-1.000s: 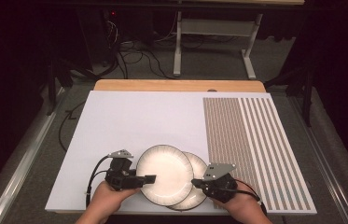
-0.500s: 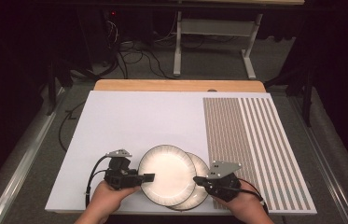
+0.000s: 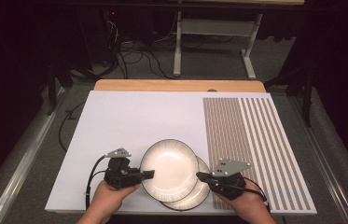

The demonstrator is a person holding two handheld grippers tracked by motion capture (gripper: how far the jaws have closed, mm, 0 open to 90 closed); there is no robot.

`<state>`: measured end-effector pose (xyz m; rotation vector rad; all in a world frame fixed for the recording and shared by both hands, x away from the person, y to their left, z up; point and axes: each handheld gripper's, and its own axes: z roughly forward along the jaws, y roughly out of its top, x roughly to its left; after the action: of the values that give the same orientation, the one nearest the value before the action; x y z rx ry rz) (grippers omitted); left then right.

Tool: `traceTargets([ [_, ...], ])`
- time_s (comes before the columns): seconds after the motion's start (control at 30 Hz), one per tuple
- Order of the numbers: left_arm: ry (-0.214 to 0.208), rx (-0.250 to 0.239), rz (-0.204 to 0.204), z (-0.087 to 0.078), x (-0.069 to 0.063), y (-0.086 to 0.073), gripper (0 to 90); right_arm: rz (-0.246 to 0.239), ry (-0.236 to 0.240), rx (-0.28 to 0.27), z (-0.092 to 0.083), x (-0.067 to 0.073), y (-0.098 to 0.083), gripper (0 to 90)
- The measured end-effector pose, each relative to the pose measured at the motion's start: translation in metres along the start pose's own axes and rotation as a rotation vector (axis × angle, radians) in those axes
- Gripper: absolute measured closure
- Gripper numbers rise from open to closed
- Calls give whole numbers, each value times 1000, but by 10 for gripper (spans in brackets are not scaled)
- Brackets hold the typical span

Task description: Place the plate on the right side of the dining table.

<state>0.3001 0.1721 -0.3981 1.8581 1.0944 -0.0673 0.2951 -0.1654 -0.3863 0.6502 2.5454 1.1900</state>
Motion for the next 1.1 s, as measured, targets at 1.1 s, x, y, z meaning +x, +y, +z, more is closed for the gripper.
traceTargets([
  [1.1, 124, -235, 241, -13, -23, 1, 809, 87, -92, -128, -38, -24, -4, 844],
])
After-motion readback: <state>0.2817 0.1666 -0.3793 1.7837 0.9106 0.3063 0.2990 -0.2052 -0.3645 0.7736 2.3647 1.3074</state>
